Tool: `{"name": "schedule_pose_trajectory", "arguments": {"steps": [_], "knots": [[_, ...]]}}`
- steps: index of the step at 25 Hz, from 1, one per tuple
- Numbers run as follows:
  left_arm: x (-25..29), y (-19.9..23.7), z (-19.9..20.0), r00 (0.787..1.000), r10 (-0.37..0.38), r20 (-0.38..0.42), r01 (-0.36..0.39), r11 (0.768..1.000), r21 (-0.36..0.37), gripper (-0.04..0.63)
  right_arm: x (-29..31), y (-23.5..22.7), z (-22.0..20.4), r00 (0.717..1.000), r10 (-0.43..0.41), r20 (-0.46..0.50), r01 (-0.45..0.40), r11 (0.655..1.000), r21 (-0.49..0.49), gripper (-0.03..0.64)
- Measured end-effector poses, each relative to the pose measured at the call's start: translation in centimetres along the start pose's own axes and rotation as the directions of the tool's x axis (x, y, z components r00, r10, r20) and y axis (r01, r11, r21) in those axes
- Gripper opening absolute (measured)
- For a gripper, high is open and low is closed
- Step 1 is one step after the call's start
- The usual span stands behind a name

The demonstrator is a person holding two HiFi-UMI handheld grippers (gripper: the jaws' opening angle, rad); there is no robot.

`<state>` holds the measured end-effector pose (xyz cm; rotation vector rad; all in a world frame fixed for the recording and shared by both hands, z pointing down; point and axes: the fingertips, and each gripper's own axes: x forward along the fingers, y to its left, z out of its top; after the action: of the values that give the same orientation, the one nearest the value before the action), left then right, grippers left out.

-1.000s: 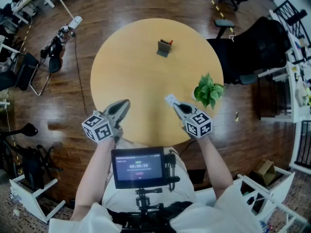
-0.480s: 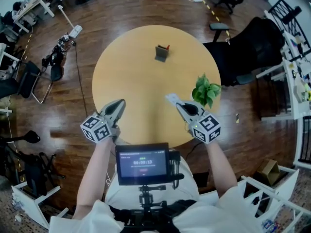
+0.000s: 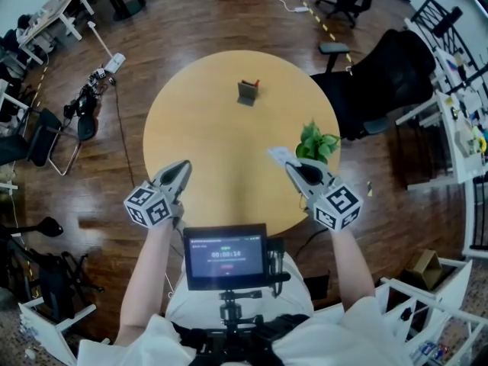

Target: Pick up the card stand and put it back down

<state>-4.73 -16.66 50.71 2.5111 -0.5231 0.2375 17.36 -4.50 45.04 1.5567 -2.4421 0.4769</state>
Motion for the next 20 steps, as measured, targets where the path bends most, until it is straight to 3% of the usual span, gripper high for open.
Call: {"name": "schedule_pose_trajectory", "arguments": {"steps": [7, 20], "knots": [[-0.5, -0.2, 1.8, 1.000, 0.018, 0.002, -0.018, 0.999, 0.051, 0.000, -2.1, 1.1, 3.5, 0.999, 0.007, 0.036, -0.006, 0.999, -0.042, 0.023], [-0.6, -6.6, 7.7, 0.988, -0.133, 0.072, 0.122, 0.983, 0.139, 0.000, -4.7, 3.2, 8.7, 0.998, 0.045, 0.051, -0.040, 0.996, -0.083, 0.023]]}}
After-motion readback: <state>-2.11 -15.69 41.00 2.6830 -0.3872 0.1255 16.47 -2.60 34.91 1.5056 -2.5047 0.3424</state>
